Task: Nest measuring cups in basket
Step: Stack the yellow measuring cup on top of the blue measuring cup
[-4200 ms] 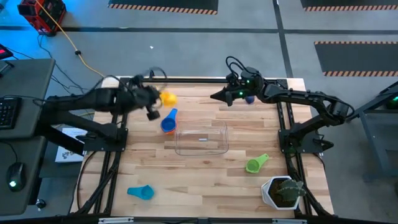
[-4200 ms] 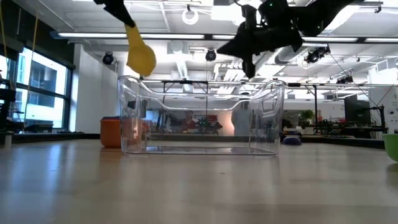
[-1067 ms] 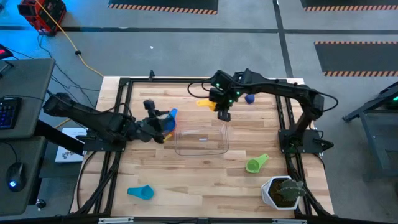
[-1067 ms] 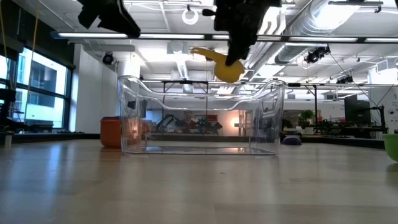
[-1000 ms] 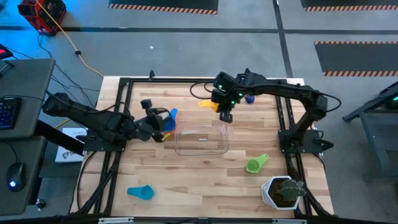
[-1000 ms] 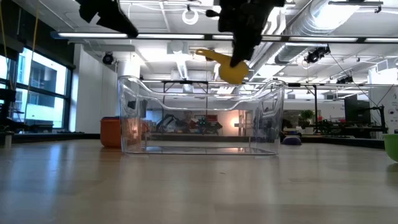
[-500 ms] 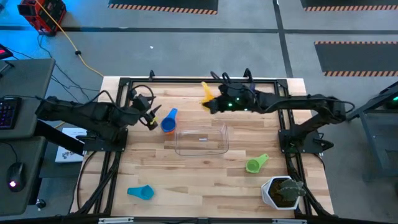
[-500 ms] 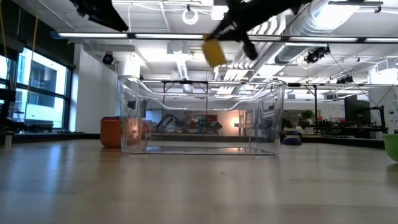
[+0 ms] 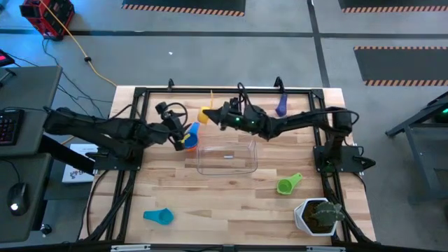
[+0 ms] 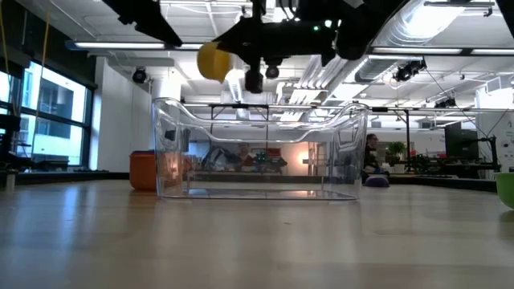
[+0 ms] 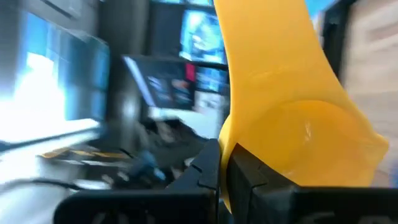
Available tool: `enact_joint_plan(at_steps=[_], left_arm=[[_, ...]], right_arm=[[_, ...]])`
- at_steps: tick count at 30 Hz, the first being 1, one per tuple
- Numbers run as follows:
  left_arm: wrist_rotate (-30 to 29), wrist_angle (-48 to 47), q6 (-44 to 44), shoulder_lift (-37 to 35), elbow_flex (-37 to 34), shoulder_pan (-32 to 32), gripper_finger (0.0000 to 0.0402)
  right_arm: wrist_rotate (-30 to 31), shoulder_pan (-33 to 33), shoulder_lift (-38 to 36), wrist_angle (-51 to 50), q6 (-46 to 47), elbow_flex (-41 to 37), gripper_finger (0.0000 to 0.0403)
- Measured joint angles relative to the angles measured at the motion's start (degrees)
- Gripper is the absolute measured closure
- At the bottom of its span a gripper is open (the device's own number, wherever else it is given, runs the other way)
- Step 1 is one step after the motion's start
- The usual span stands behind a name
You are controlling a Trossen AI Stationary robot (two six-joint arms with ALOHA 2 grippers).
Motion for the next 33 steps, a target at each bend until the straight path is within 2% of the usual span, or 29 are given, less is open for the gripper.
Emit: enact_joint_plan(at_steps=[4, 7, 11, 14, 16, 18, 21, 24, 29, 33], left_arm=[[-3.17, 3.93, -0.78, 3.38, 0.02, -0.21, 0.0211], [-4.94, 7.19, -0.78, 5.15, 0.11, -0.39, 0.0211], [-5.34, 6.18, 0.57, 6.44, 0.07, -0.48, 0.0211], [-9.66, -0.54, 1.07, 6.22, 0.04, -1.59, 0.0211], [-13.82, -8.30, -2.71, 5.06, 0.01, -2.61, 0.0211], [-16.49, -15.45, -10.18, 3.75, 0.02, -3.59, 0.0211], [-16.29, -25.61, -24.82, 1.03, -0.01, -4.28, 0.0211], [-12.28, -31.44, -34.50, -0.65, -0.60, -4.22, 0.0211], [-1.26, -31.56, -39.18, -0.92, -5.39, -4.22, 0.0212], [8.95, -28.27, -43.57, 0.85, -11.41, -4.73, 0.0232]], right_arm=[[2.94, -0.06, 2.08, 6.61, 0.73, 1.59, 0.0403], [2.99, -0.28, 2.08, 6.93, 0.24, 2.43, 0.0403], [2.35, -0.31, 2.08, 6.73, -1.62, 2.78, 0.0403], [1.74, -0.26, 2.08, 5.93, -1.96, 2.78, 0.0403], [1.21, 0.05, 2.08, 3.44, -1.82, 2.78, 0.0403], [0.13, 0.26, 2.09, 0.23, -1.87, 2.83, 0.0403], [-2.41, 0.86, 2.19, -9.17, -2.73, 6.58, 0.0403], [-3.95, 1.43, 2.75, -20.55, -9.44, 13.87, 0.0403], [-6.62, 0.54, 4.36, -33.70, -20.29, 22.84, 0.0403], [-10.59, -1.31, 4.32, -34.60, -24.20, 24.54, 0.0403]])
